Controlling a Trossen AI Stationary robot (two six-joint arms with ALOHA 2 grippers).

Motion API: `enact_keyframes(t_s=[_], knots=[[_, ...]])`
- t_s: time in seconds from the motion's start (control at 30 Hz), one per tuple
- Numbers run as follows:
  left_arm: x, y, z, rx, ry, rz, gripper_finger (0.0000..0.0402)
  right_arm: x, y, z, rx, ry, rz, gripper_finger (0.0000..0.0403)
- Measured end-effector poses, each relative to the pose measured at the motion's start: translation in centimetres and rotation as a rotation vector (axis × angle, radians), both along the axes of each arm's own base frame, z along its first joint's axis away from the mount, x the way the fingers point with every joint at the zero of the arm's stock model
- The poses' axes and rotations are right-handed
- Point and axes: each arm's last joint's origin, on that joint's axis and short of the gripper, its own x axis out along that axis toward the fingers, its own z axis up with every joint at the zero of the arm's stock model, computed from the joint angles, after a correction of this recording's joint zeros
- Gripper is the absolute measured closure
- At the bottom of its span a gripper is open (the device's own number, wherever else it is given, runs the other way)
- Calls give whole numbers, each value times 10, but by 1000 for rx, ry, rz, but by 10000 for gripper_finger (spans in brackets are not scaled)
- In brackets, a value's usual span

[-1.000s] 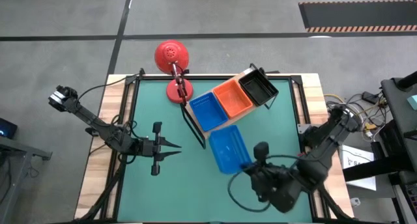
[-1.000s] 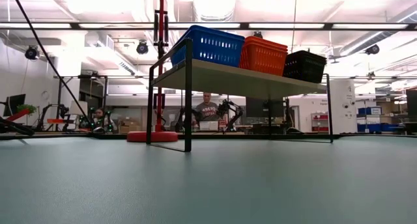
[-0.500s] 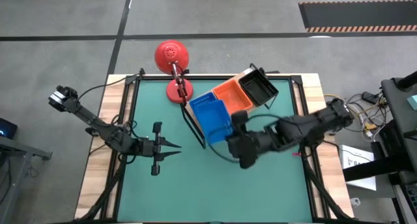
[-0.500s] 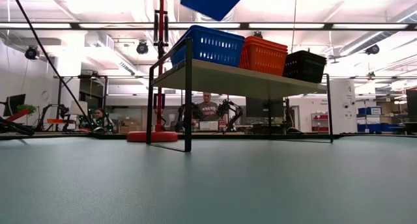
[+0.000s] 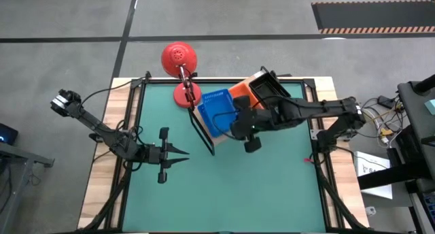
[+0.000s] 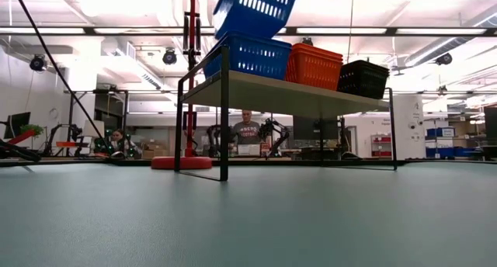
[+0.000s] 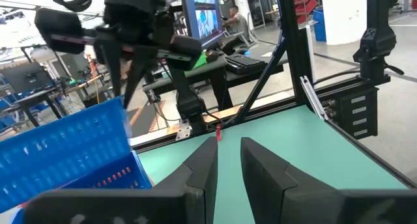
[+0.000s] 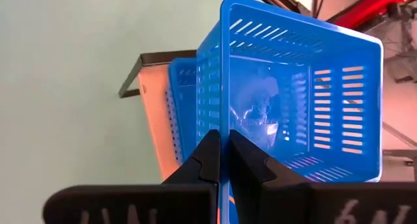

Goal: Stack baskets on shelf by color
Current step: Stack the blue basket on top of the blue baskets on the shelf

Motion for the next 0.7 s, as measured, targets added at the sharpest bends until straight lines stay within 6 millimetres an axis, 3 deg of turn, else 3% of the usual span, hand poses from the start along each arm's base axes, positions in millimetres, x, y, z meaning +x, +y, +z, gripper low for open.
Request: enact_keyframes(t_s=[0.27,0.47,0.7], knots=[[0,0,0,2,0,0,350,14,-17,-13,37,44,4,394],[0,0,0,1,0,0,350,27,-19,-32,6,114,23,394],[0,0,0,2,0,0,350,30,-19,-36,-23,134,53,390]])
